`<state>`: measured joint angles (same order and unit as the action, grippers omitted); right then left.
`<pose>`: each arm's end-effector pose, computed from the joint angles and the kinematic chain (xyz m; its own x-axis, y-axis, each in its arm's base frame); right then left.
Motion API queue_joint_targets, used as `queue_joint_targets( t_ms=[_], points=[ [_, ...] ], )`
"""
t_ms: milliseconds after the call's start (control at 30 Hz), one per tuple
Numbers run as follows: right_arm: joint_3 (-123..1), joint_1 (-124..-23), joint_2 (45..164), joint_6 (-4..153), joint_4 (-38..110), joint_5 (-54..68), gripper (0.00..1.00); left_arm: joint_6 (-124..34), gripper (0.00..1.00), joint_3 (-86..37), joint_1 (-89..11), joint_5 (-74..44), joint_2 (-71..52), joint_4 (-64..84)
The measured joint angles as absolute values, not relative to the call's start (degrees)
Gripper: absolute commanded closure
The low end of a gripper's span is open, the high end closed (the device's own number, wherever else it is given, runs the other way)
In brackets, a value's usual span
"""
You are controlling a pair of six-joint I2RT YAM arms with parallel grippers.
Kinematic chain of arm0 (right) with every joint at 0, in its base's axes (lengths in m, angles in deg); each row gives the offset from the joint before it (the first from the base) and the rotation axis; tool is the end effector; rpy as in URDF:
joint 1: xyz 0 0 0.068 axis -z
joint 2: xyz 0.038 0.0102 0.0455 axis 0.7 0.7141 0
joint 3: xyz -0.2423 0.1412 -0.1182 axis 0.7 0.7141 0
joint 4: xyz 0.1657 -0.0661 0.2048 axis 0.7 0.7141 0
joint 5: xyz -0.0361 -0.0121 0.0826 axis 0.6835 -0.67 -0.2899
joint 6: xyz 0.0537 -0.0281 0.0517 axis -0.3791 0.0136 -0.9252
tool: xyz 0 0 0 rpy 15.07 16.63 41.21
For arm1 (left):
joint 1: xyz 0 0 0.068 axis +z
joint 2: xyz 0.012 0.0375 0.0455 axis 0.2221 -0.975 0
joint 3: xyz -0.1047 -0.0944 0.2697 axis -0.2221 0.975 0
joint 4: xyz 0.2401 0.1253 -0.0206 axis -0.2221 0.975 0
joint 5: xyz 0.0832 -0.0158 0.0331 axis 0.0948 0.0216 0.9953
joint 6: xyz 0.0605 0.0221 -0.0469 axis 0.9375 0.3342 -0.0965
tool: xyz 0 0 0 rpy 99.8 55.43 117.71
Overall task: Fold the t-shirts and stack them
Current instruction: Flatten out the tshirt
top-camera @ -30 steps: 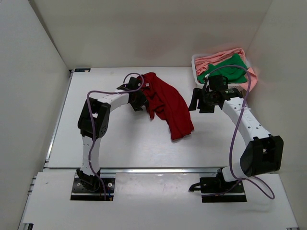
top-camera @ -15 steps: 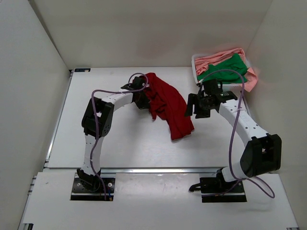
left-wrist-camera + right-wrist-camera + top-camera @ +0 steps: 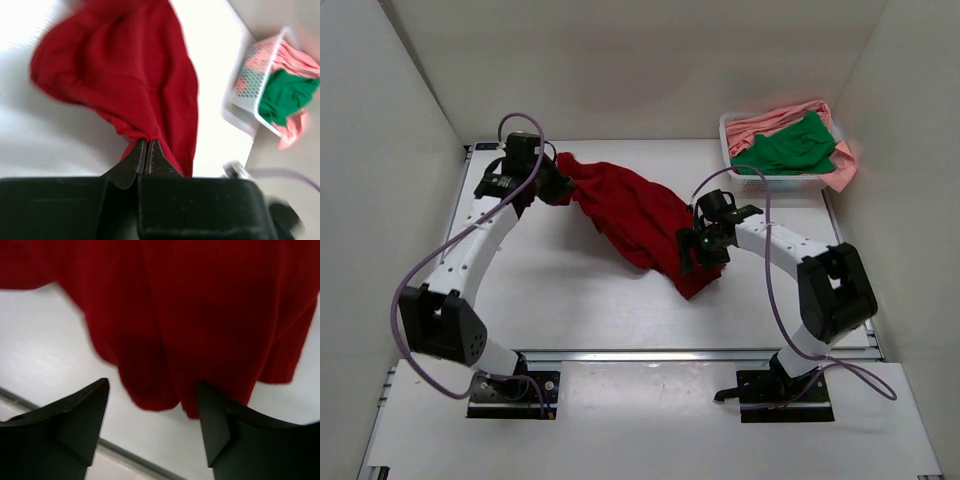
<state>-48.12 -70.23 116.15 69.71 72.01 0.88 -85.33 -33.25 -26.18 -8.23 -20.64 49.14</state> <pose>0.2993 0.1630 0.2043 -0.9127 -0.2262 -0.3403 -0.3321 0.8958 0.2953 0.3556 -0.0861 0.3507 -0.5993 -0.6653 -0.4451 -0.3585 0.7203 -0.5939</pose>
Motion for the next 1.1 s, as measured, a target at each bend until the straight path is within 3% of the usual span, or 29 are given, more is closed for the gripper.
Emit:
queue_joint_targets(
  t_ms=[33,133,167,200,433,600,700,767,867,933,1000,1067,1100],
  points=[
    [-48.2,-70.2,117.9,70.8,71.4,1.1,0.39,-85.0,1.0,-33.3,-26.2,-8.1,-19.1,50.1],
    [-48.8,-70.3,122.6,72.8,70.3,1.9,0.67,-83.5,1.0,-33.4,-26.1,-8.0,-16.6,53.2],
    [-49.2,-70.3,123.7,73.6,70.2,2.0,0.93,-82.9,1.0,-33.4,-25.8,-8.0,-16.2,54.3],
    [-49.7,-70.3,124.5,73.9,70.2,2.0,1.0,-82.4,1.0,-33.4,-25.3,-8.0,-16.1,55.3],
    [-54.4,-68.5,125.1,72.9,70.4,6.9,1.0,-79.8,1.0,-33.0,-21.4,-6.3,-12.2,61.9],
    [-57.5,-59.1,125.1,71.0,69.7,8.6,0.97,-77.2,1.0,-32.2,-20.3,-6.0,-8.0,65.9],
    [-61.0,-53.2,125.7,69.2,68.3,7.3,0.82,-75.7,1.0,-32.2,-20.4,-5.8,-7.5,67.8],
    [-62.5,-50.9,125.7,68.0,66.9,7.4,0.57,-75.1,1.0,-32.1,-20.6,-5.9,-7.5,68.5],
    [-62.9,-50.9,125.5,66.6,65.3,8.8,0.49,-74.5,1.0,-31.7,-21.1,-5.9,-7.6,68.9],
    [-61.3,-52.0,124.5,65.8,64.0,9.9,0.5,-74.3,1.0,-31.4,-21.4,-5.9,-7.7,69.0],
    [-58.0,-53.6,122.0,64.9,63.1,10.1,0.6,-74.2,1.0,-31.3,-21.8,-6.0,-7.8,69.0],
    [-52.7,-55.7,117.9,63.5,62.2,9.8,0.78,-74.1,1.0,-31.1,-22.0,-6.1,-7.9,69.0],
    [-50.4,-56.7,116.0,63.1,61.9,9.5,0.8,-74.0,1.0,-30.8,-22.1,-6.2,-7.9,68.9]
  ],
)
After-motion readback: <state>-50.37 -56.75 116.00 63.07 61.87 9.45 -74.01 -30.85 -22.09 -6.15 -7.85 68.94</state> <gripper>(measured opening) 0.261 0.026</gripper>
